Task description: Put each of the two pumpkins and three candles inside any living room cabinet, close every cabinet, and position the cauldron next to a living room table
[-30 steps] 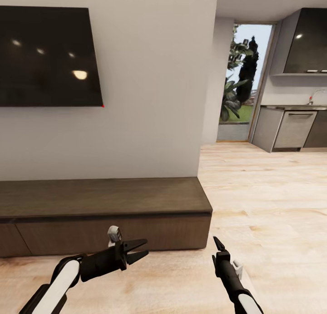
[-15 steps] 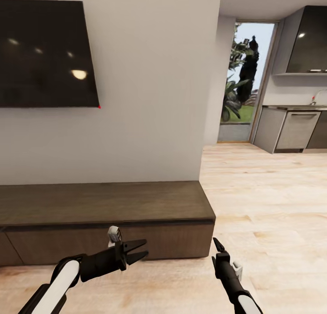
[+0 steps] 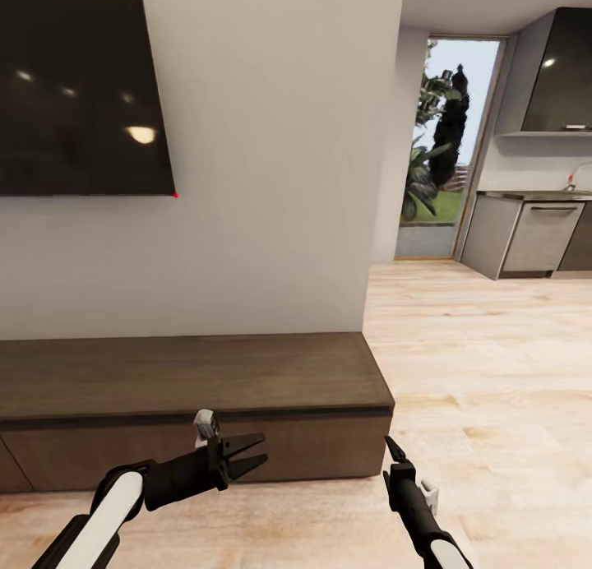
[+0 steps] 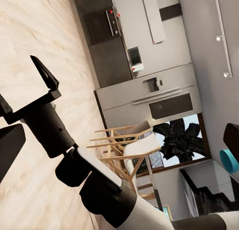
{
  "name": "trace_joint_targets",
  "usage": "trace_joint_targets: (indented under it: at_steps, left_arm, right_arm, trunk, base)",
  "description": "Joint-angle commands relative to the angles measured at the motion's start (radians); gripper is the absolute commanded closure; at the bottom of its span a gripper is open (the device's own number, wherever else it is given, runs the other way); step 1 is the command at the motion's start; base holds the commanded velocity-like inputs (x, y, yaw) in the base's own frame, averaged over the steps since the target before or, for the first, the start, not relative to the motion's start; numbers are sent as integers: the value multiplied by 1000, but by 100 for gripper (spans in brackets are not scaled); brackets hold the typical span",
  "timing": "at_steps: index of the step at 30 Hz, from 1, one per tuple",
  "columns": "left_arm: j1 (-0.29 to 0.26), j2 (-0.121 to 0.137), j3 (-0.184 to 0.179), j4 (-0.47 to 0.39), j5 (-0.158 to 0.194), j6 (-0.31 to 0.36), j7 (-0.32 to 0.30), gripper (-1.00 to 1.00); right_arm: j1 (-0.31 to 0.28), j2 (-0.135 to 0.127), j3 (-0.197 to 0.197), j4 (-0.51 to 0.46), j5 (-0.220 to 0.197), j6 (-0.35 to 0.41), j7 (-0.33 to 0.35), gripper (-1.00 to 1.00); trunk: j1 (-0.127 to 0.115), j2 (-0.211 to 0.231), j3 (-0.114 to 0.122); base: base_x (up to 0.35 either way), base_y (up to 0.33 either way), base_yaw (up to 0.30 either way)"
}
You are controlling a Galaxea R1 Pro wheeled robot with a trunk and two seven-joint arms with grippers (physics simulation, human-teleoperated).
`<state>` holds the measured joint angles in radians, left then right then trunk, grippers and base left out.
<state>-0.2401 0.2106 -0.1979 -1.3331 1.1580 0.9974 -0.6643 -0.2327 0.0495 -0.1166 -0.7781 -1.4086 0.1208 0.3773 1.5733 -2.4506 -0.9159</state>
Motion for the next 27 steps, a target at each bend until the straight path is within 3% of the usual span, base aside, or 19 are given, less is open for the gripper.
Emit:
trace_joint_targets:
  at_steps: [1,27]
  left_arm:
    - [-1,3,0,1,1,3,-3,-100]
    - [4,10,5,-3,2,3,-4,-100]
  right_arm:
    - [-1,1,-5,1,-10,11,3,-100]
    - [-1,2,-5,15,-10,9,-1,-100]
  trunk:
    - [0,0,-1]
    - [0,0,-1]
  base:
    - [13,0,0]
    - [166,0,0]
